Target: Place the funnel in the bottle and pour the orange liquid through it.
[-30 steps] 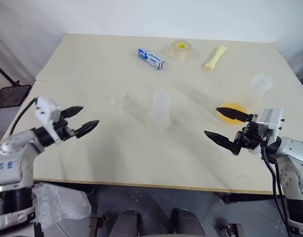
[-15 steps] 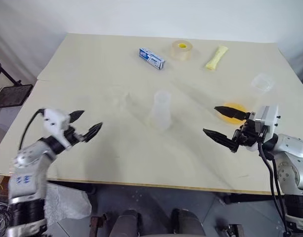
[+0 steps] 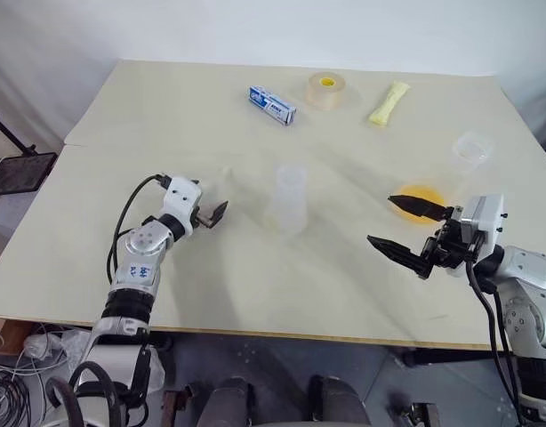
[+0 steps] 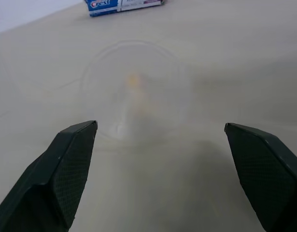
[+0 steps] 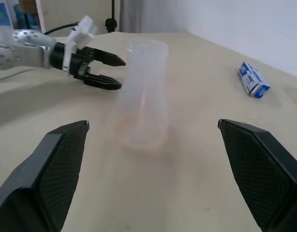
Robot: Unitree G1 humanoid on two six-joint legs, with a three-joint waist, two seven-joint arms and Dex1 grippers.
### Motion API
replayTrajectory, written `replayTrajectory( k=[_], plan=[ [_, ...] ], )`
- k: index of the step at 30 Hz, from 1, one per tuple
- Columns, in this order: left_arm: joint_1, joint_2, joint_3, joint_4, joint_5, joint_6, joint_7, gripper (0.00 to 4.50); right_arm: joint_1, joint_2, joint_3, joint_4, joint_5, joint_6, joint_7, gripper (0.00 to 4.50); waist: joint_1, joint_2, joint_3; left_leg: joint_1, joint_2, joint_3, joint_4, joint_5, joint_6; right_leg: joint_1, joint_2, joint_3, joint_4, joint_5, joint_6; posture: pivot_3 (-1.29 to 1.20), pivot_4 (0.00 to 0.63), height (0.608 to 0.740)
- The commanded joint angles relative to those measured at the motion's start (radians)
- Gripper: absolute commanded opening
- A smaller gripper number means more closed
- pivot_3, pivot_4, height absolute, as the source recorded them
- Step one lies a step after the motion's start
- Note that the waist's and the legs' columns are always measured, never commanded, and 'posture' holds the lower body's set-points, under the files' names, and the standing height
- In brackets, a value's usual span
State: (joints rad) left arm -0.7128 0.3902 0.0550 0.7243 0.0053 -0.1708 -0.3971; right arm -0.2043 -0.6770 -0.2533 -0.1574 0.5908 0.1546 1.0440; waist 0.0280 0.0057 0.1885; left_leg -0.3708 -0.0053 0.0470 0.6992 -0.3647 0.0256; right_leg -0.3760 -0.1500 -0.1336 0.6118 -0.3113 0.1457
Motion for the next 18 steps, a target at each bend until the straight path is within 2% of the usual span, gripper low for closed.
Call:
replayTrajectory(
  k=[1, 8, 15, 18],
  plan=[
    [-0.056, -0.015, -0.009, 0.089, 0.012, -0.075, 0.009, 4.48, 0.015, -0.014, -0.039, -0.039, 0.011, -0.004, -0.012, 4.5, -0.001, 0.0, 0.0, 0.0, 0.0, 0.001, 0.0, 0.0, 0.0, 0.0, 0.0, 0.0, 0.0, 0.0, 0.0, 0.0, 0.15, 0.74],
    [-0.111, -0.028, -0.031, 0.183, 0.02, -0.129, -0.018, 4.48, 0.029, -0.012, -0.041, -0.042, 0.011, -0.012, -0.02, 4.5, -0.002, 0.0, 0.0, 0.0, 0.0, 0.002, 0.0, 0.0, 0.0, 0.0, 0.0, -0.001, 0.0, 0.0, 0.0, 0.0, 0.15, 0.74],
    [-0.071, 0.004, -0.013, 0.104, 0.003, -0.096, -0.014, 4.48, 0.048, -0.007, -0.04, -0.049, 0.007, -0.021, -0.03, 4.5, -0.004, 0.0, 0.0, 0.0, 0.0, 0.002, 0.0, 0.0, 0.0, 0.0, 0.0, 0.0, 0.0, 0.0, 0.0, 0.0, 0.15, 0.74],
    [-0.027, 0.022, -0.009, 0.016, -0.014, -0.057, -0.039, 4.48, 0.044, -0.008, -0.037, -0.043, 0.005, -0.022, -0.029, 4.5, -0.005, 0.0, 0.0, 0.0, 0.001, 0.002, 0.0, 0.0, 0.0, 0.0, 0.0, 0.0, 0.0, 0.0, 0.0, 0.0, 0.15, 0.74]
  ],
)
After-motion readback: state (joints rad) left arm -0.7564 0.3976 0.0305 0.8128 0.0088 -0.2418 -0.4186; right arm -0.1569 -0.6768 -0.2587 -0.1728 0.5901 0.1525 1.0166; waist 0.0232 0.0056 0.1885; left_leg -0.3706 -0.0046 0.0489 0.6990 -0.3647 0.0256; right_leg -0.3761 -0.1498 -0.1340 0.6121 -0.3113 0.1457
